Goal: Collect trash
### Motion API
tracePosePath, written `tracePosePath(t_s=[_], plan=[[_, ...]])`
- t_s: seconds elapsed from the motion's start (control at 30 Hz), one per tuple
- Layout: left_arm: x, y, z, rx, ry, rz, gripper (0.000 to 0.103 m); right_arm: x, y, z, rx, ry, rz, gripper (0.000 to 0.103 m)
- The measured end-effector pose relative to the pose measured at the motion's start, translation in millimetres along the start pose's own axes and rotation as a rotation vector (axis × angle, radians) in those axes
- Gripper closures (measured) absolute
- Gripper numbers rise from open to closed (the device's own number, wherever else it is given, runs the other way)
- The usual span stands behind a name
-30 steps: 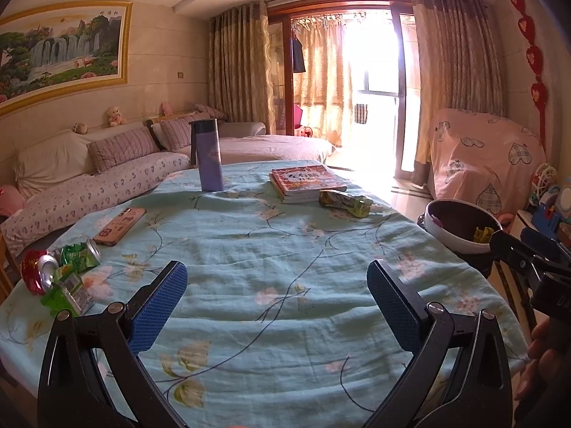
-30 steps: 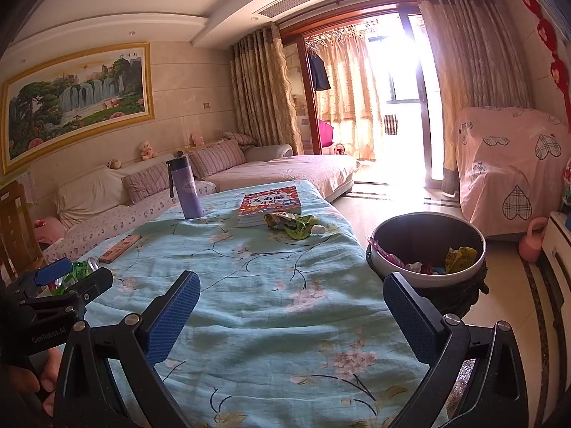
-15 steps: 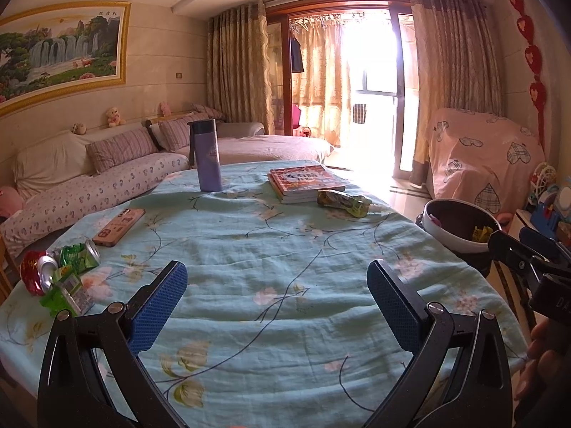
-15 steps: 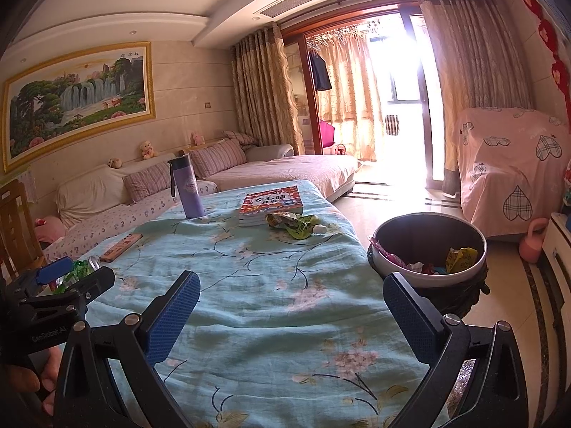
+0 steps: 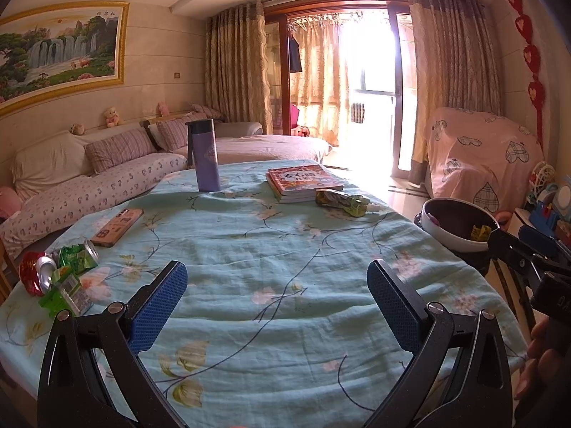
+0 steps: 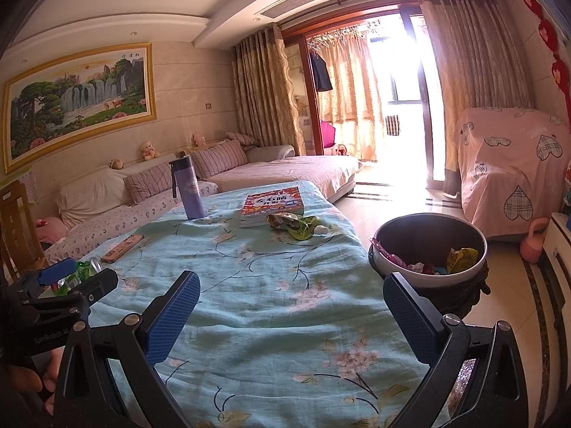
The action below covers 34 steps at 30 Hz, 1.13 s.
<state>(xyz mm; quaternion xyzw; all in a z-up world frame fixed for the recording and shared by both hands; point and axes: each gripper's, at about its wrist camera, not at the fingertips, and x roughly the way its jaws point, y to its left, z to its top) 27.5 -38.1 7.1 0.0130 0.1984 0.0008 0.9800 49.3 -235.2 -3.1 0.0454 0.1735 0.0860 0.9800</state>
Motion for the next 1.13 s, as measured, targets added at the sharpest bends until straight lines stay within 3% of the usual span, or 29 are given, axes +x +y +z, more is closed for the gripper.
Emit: tracePosePath(t_s=[1.13], plan=[[9.2,-1.0,-0.4,0.000,0.027,-0.041,0.000,0.8,-7.1,0.1,0.018,0.022,0.002,0.000]])
